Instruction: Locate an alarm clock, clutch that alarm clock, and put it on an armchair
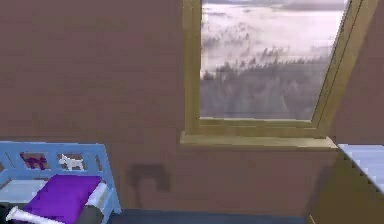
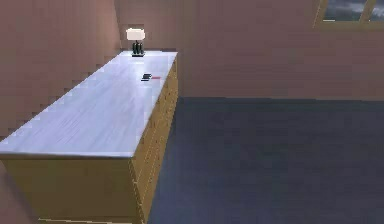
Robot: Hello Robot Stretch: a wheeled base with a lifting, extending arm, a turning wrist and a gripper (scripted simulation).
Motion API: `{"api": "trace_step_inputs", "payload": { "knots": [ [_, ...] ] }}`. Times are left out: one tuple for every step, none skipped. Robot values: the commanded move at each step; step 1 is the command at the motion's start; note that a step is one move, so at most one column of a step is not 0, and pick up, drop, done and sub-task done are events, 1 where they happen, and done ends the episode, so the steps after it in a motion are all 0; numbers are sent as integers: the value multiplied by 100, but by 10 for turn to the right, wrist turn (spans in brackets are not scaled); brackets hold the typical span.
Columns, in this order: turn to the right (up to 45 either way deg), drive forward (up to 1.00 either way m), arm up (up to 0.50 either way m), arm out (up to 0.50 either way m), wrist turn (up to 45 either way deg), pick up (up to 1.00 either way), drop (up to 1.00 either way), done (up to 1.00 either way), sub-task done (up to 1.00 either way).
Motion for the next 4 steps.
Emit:
{"api": "trace_step_inputs", "payload": {
  "knots": [
    [-270,0,0,0,0,0,0,0,0],
    [0,10,0,0,0,0,0,0,0],
    [-450,0,0,0,0,0,0,0,0],
    [-450,0,0,0,0,0,0,0,0]
  ]
}}
